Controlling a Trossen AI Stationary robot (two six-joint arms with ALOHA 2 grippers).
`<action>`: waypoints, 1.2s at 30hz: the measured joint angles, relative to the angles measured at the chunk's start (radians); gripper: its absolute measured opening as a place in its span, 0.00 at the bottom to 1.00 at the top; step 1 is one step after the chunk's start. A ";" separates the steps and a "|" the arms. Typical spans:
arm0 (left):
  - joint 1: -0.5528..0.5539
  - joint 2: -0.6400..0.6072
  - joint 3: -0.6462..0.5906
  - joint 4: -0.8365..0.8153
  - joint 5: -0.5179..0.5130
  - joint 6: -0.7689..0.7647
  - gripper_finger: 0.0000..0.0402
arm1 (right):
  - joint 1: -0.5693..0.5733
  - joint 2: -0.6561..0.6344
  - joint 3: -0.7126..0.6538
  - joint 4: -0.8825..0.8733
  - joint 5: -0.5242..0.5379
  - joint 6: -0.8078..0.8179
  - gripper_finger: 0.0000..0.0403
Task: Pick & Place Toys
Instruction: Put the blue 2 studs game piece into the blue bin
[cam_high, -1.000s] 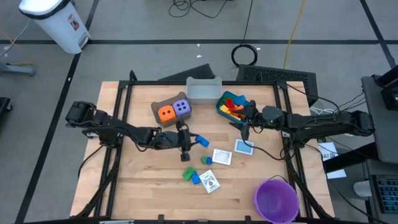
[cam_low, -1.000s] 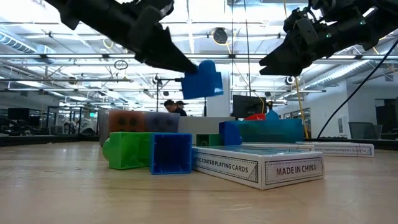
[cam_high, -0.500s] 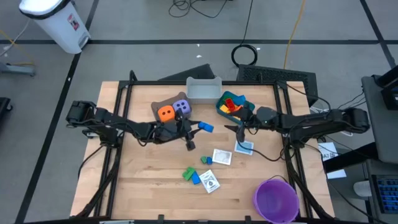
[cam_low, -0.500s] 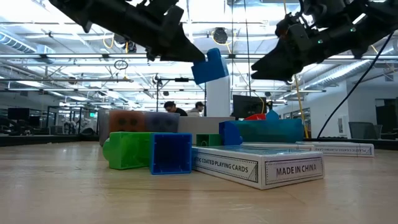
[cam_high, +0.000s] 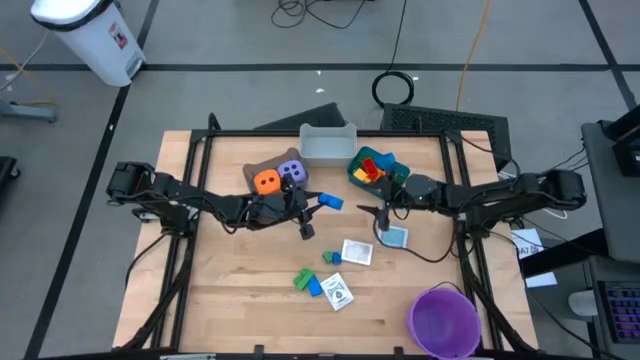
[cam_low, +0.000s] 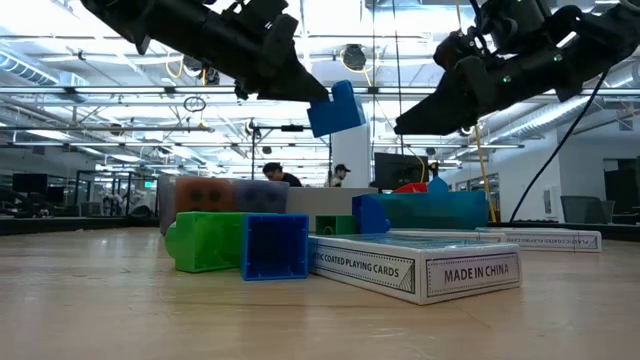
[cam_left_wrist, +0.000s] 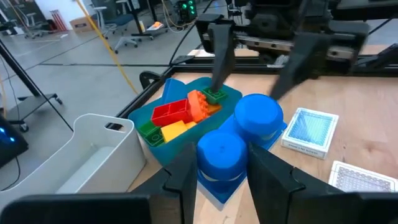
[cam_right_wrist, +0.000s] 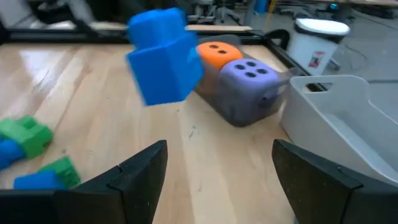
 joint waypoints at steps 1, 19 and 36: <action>0.000 0.000 0.000 0.000 0.000 0.000 0.29 | 0.008 0.009 0.000 0.006 -0.001 -0.017 0.72; 0.024 0.000 0.000 -0.001 0.001 0.001 0.29 | 0.045 0.262 0.055 0.324 -0.001 -0.027 0.81; 0.032 0.000 0.000 -0.006 0.027 0.001 0.29 | 0.052 0.368 0.177 0.317 0.078 -0.127 0.79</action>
